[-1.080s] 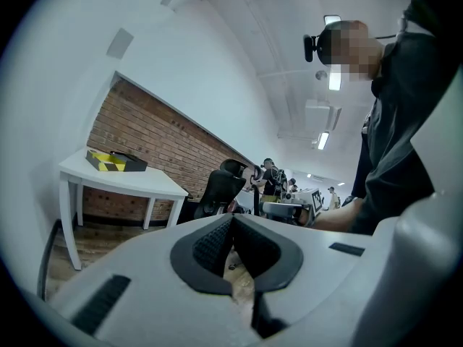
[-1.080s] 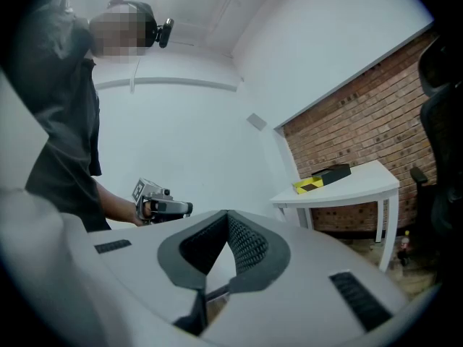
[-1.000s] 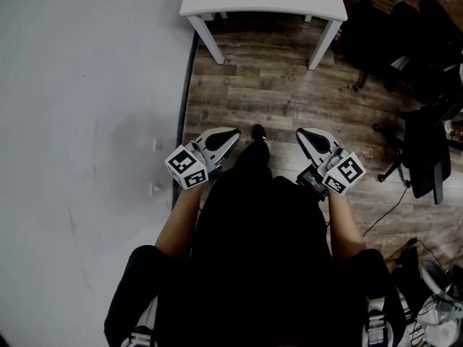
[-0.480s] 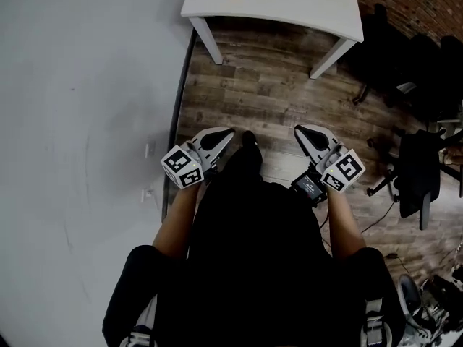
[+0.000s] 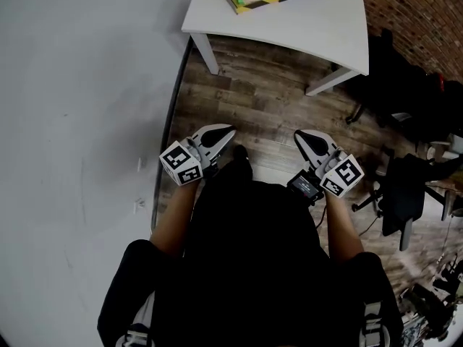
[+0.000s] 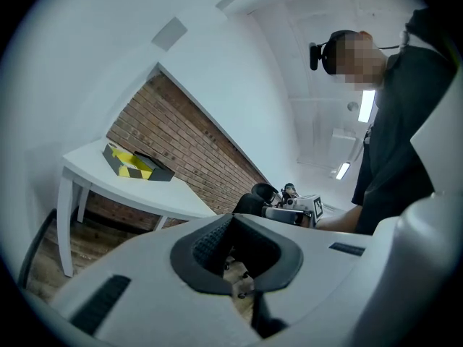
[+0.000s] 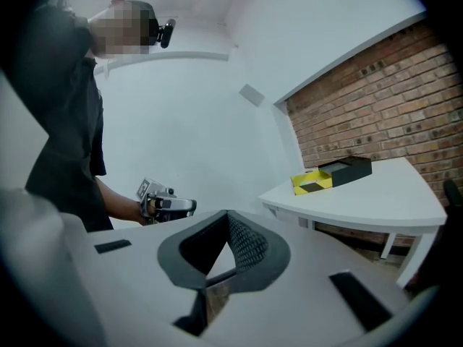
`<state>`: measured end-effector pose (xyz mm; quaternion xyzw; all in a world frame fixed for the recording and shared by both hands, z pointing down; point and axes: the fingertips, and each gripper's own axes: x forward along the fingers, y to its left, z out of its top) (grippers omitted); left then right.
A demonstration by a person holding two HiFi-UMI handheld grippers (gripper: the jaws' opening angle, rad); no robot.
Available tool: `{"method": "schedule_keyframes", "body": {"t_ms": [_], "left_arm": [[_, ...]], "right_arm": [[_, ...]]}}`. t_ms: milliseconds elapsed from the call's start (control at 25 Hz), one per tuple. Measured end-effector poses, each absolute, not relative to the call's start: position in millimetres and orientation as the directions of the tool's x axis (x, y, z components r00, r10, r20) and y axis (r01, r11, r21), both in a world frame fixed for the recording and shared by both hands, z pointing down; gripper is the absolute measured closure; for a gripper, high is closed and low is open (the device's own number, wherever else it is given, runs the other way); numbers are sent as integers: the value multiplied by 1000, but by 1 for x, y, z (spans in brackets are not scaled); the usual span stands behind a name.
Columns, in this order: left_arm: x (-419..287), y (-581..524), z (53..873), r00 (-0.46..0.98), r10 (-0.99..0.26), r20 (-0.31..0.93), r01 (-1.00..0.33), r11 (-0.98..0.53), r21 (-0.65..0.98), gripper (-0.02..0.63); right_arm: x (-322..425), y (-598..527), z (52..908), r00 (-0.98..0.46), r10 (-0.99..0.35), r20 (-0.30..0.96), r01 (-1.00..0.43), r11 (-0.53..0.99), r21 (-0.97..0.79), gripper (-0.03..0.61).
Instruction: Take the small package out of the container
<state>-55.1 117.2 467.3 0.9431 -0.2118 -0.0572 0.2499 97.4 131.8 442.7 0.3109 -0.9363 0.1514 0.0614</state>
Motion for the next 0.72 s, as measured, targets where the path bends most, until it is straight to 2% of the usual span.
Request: {"method": "schedule_keyframes", "body": {"t_ms": [480,720], "left_arm": [[-47,66,493,894,-448,11,-382,-749,541,598],[-46,22,494,836,-549,13,-471,-705,529,598]], "right_arm": [[89,60,446,-831,-506,230,-553,795,-249,572],[104,21,453,-865,-438,246,-492,837,-238,572]]}}
